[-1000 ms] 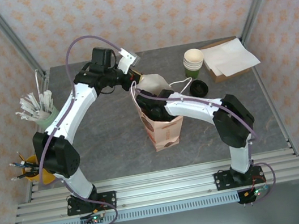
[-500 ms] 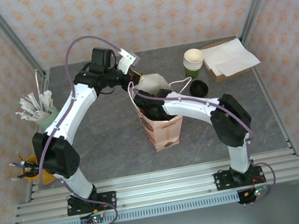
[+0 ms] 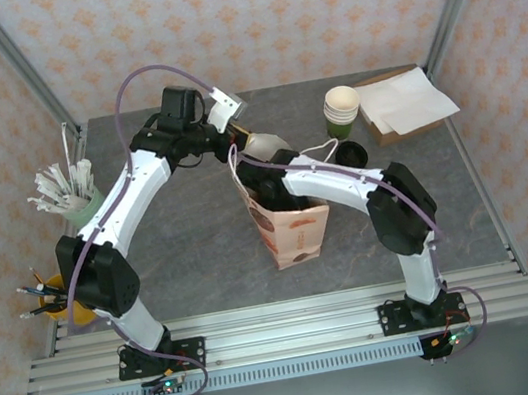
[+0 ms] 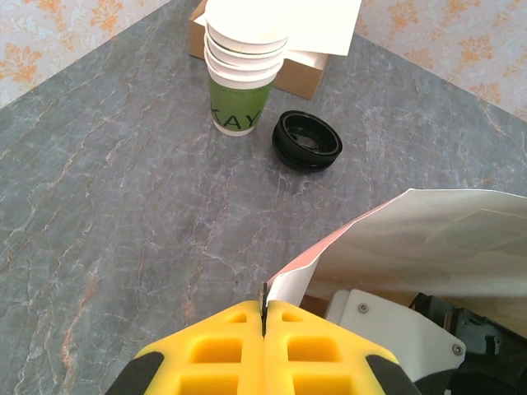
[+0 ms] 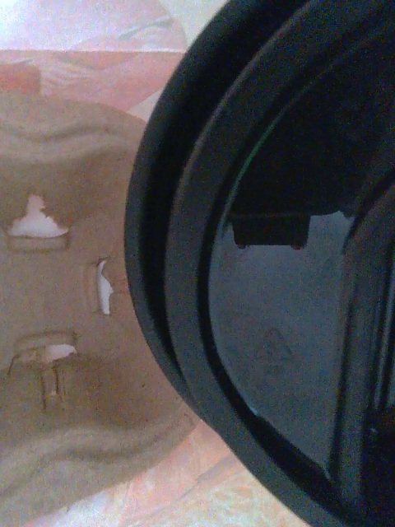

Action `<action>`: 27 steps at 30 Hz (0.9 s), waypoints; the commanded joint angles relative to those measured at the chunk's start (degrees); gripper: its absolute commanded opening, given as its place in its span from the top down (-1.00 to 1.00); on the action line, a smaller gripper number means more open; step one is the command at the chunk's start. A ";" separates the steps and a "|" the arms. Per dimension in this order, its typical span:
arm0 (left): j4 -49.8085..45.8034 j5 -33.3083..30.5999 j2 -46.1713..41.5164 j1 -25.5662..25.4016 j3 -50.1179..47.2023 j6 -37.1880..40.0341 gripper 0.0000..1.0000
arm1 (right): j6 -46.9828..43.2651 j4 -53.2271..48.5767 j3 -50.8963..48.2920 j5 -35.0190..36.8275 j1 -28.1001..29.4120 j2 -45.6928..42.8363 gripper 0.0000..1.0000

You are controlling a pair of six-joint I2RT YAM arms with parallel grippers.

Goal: Pack the takeout coffee

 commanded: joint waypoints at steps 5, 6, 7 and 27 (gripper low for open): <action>3.28 -3.19 -2.75 0.30 -2.24 1.74 1.00 | 2.53 -6.18 2.11 2.48 -0.97 -4.42 0.10; 3.64 -3.49 -2.93 0.32 -2.51 1.79 1.00 | 2.72 -5.83 2.29 2.54 -1.10 -4.65 0.10; 3.88 -3.73 -3.11 0.32 -2.79 1.78 1.00 | 2.97 -5.55 2.55 2.46 -1.23 -5.00 0.10; 2.69 -7.95 -5.17 -1.44 -3.38 6.66 1.00 | 6.80 -6.15 14.94 4.55 -2.92 -9.66 0.12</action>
